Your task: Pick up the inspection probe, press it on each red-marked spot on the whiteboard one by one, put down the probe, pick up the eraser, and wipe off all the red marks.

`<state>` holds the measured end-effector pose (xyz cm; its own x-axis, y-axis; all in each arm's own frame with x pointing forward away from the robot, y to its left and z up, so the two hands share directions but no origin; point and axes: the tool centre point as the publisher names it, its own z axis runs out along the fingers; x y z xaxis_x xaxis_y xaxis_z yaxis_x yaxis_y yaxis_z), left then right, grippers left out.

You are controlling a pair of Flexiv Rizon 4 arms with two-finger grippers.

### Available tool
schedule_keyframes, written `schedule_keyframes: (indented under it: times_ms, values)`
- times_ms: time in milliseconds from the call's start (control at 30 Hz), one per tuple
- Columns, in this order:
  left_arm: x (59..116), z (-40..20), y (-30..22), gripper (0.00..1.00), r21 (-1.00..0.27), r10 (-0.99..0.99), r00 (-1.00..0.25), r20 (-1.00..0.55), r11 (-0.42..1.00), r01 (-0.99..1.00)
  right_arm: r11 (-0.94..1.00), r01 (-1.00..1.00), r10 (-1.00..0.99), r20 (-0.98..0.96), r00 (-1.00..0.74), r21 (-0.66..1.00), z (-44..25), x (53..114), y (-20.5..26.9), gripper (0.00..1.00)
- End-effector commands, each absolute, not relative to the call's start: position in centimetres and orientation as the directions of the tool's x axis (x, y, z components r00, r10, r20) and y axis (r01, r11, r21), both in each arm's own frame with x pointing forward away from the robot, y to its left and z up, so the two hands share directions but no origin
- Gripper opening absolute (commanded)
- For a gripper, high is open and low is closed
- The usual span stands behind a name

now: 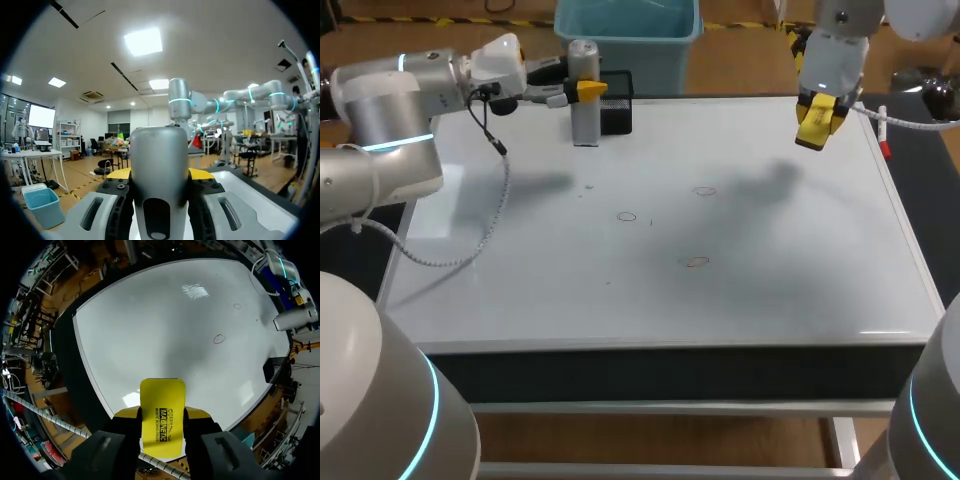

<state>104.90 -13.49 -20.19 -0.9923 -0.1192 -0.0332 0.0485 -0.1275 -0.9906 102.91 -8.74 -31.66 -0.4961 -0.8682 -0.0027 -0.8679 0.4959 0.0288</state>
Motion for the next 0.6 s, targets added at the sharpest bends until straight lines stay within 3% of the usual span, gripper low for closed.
schedule_keyframes:
  times_ms: [33, 333, 600]
  values:
    - [104.3, -20.4, -15.5, 0.00, -0.988, -0.095, -0.995, -0.033, -0.148, 0.047, 0.494, -0.869, -0.869, 0.000, -0.494, 0.027, -31.6, 102.9, -8.8, 0.00]
    - [100.5, -21.1, -20.0, 0.00, -0.981, -0.031, -0.999, -0.040, -0.186, 0.046, 0.494, -0.869, -0.869, 0.000, -0.494, 0.027, -31.6, 102.9, -8.8, 0.00]
    - [98.7, -22.9, -20.8, 0.00, -0.980, -0.021, -1.000, -0.016, -0.199, 0.020, 0.494, -0.869, -0.869, 0.000, -0.494, 0.027, -31.6, 102.9, -8.8, 0.00]
